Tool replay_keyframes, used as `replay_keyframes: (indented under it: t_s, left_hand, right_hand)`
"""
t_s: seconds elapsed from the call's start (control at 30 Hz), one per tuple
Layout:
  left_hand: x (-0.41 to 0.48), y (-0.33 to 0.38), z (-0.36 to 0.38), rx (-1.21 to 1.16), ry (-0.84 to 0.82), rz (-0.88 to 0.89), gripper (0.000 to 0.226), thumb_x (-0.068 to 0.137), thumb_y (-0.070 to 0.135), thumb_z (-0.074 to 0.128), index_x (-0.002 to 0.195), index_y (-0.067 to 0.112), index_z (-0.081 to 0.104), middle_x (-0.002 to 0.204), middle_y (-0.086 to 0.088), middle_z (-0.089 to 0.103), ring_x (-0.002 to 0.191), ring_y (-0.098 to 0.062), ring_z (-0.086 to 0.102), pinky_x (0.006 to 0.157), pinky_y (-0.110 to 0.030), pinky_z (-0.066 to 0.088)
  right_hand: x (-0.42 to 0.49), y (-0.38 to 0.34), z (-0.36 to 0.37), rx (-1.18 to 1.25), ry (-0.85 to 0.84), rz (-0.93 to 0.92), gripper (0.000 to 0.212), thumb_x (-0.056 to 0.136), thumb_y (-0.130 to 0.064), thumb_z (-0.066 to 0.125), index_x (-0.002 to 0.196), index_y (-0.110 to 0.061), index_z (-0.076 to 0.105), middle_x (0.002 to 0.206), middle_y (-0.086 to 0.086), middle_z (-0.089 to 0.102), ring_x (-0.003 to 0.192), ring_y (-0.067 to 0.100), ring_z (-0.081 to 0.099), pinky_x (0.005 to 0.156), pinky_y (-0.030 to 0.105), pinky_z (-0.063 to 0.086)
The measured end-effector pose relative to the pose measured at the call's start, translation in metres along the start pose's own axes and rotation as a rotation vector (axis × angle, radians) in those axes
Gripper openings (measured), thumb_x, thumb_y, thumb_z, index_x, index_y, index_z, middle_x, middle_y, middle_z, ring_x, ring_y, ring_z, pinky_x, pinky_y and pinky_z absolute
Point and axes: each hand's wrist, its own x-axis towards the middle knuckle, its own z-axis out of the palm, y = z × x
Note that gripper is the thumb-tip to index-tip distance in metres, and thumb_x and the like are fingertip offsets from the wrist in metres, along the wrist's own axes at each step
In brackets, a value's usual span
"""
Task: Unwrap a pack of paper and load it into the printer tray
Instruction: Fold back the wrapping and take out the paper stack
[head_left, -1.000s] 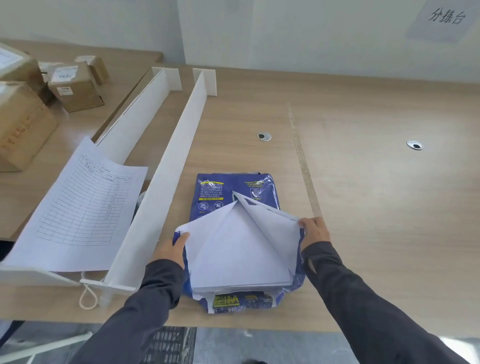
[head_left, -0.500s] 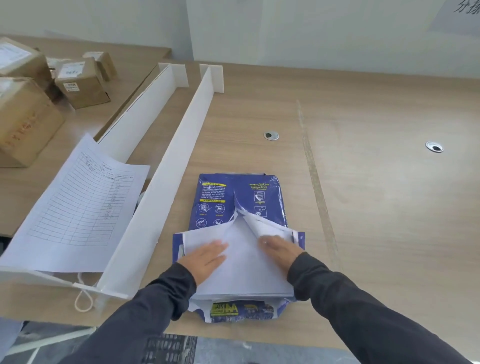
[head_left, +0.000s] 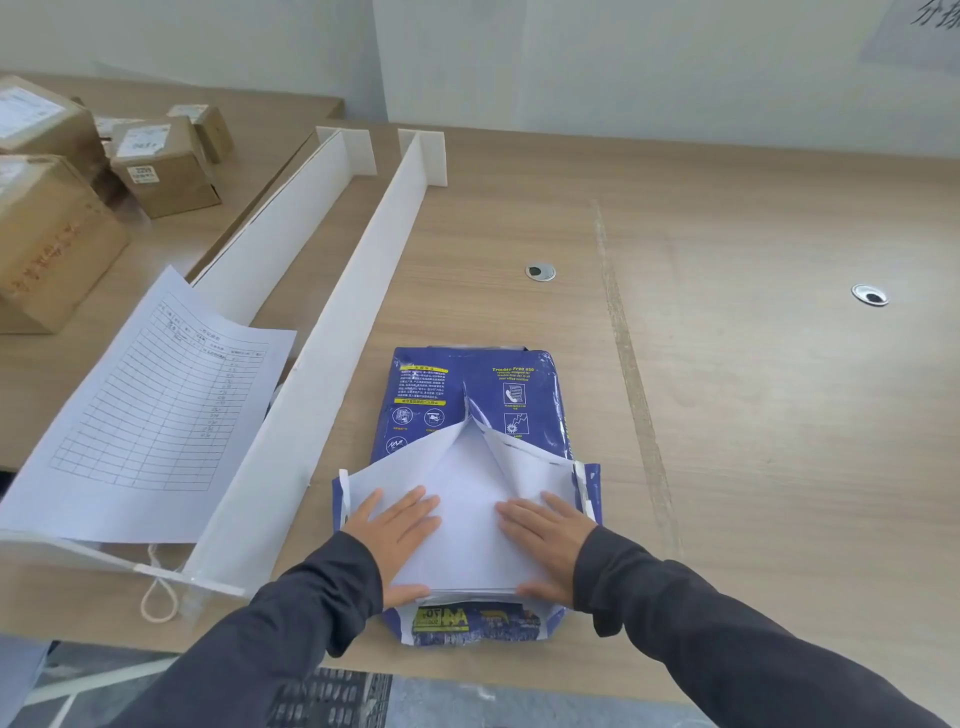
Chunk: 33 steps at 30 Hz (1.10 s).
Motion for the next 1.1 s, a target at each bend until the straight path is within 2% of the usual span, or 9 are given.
replay_keyframes:
  t_s: [0.13, 0.27, 0.4, 0.53, 0.6, 0.7, 0.9, 1.0, 1.1]
  left_hand:
    - [-0.004, 0.005, -0.007, -0.001, 0.003, -0.017, 0.073, 0.054, 0.066, 0.027, 0.088, 0.025, 0.078, 0.103, 0.008, 0.076, 0.108, -0.011, 0.043, 0.076, -0.041, 0.057]
    - [-0.004, 0.005, -0.002, -0.019, -0.047, -0.038, 0.072, 0.056, 0.063, 0.03, 0.091, 0.021, 0.077, 0.106, 0.003, 0.076, 0.11, -0.013, 0.043, 0.082, -0.043, 0.034]
    - [-0.004, 0.013, -0.008, -0.035, -0.051, -0.046, 0.069, 0.055, 0.065, 0.029, 0.088, 0.028, 0.077, 0.102, 0.005, 0.077, 0.102, -0.012, 0.066, 0.07, -0.042, 0.059]
    - [-0.009, 0.017, -0.021, -0.009, -0.09, -0.007, 0.066, 0.055, 0.069, 0.03, 0.089, 0.035, 0.075, 0.103, 0.005, 0.076, 0.092, -0.009, 0.073, 0.066, -0.04, 0.059]
    - [-0.009, 0.018, -0.031, -0.002, -0.144, 0.006, 0.061, 0.07, 0.066, 0.036, 0.116, 0.034, 0.062, 0.136, -0.001, 0.057, 0.123, -0.013, 0.057, 0.093, -0.048, 0.05]
    - [-0.006, 0.016, -0.036, -0.102, -0.337, 0.003, 0.068, 0.087, 0.057, 0.037, 0.146, 0.03, 0.017, 0.16, 0.003, -0.007, 0.148, -0.013, -0.003, 0.12, -0.047, 0.002]
    - [-0.001, 0.011, -0.044, -0.117, -0.423, 0.001, 0.067, 0.086, 0.064, 0.022, 0.144, 0.032, 0.019, 0.159, 0.005, -0.009, 0.147, -0.011, -0.006, 0.119, -0.046, -0.001]
    - [-0.001, 0.014, -0.044, -0.142, -0.424, -0.002, 0.109, 0.051, 0.077, -0.016, 0.142, 0.033, 0.024, 0.16, 0.005, -0.007, 0.147, -0.011, -0.004, 0.119, -0.046, 0.002]
    - [-0.002, 0.014, -0.044, -0.166, -0.41, -0.039, 0.076, 0.079, 0.068, 0.005, 0.141, 0.032, 0.027, 0.16, 0.006, -0.005, 0.147, -0.01, -0.004, 0.119, -0.046, 0.001]
  right_hand:
    - [0.001, -0.001, 0.001, -0.09, 0.005, -0.029, 0.074, 0.042, -0.073, 0.067, 0.092, -0.02, 0.074, 0.103, -0.006, 0.075, 0.091, 0.007, 0.071, 0.071, 0.03, 0.06]
    - [0.001, -0.005, 0.007, -0.134, 0.172, -0.126, 0.072, 0.039, -0.056, 0.074, 0.098, -0.016, 0.064, 0.094, -0.002, 0.077, 0.084, 0.017, 0.073, 0.071, 0.035, 0.061]
    - [0.001, -0.011, 0.013, -0.114, 0.358, -0.232, 0.069, 0.037, -0.034, 0.075, 0.096, -0.011, 0.049, 0.084, 0.0, 0.077, 0.077, 0.019, 0.073, 0.07, 0.032, 0.061]
    - [0.0, -0.009, 0.01, -0.041, 0.425, -0.265, 0.041, 0.052, -0.019, 0.057, 0.09, -0.01, 0.049, 0.075, 0.001, 0.076, 0.071, 0.018, 0.072, 0.07, 0.031, 0.061]
    - [0.001, -0.007, 0.006, -0.003, 0.397, -0.256, 0.032, 0.057, -0.018, 0.05, 0.089, -0.01, 0.049, 0.072, 0.001, 0.075, 0.07, 0.018, 0.072, 0.069, 0.03, 0.061]
    - [0.002, -0.003, 0.005, 0.021, 0.335, -0.275, 0.026, 0.058, -0.016, 0.055, 0.083, -0.009, 0.056, 0.07, 0.002, 0.072, 0.069, 0.02, 0.071, 0.067, 0.029, 0.06]
    - [-0.002, -0.006, -0.003, 0.032, 0.268, -0.234, 0.037, 0.045, -0.026, 0.082, 0.078, -0.011, 0.072, 0.076, -0.002, 0.076, 0.074, 0.015, 0.073, 0.071, 0.029, 0.061]
    - [-0.006, -0.009, -0.006, -0.001, 0.227, -0.206, 0.043, 0.072, -0.049, 0.06, 0.097, -0.015, 0.059, 0.088, -0.005, 0.076, 0.084, 0.011, 0.072, 0.078, 0.031, 0.06]
    - [-0.005, -0.014, -0.006, -0.021, 0.168, -0.166, 0.057, 0.057, -0.047, 0.073, 0.099, -0.014, 0.053, 0.089, -0.004, 0.076, 0.083, 0.012, 0.072, 0.078, 0.031, 0.06]
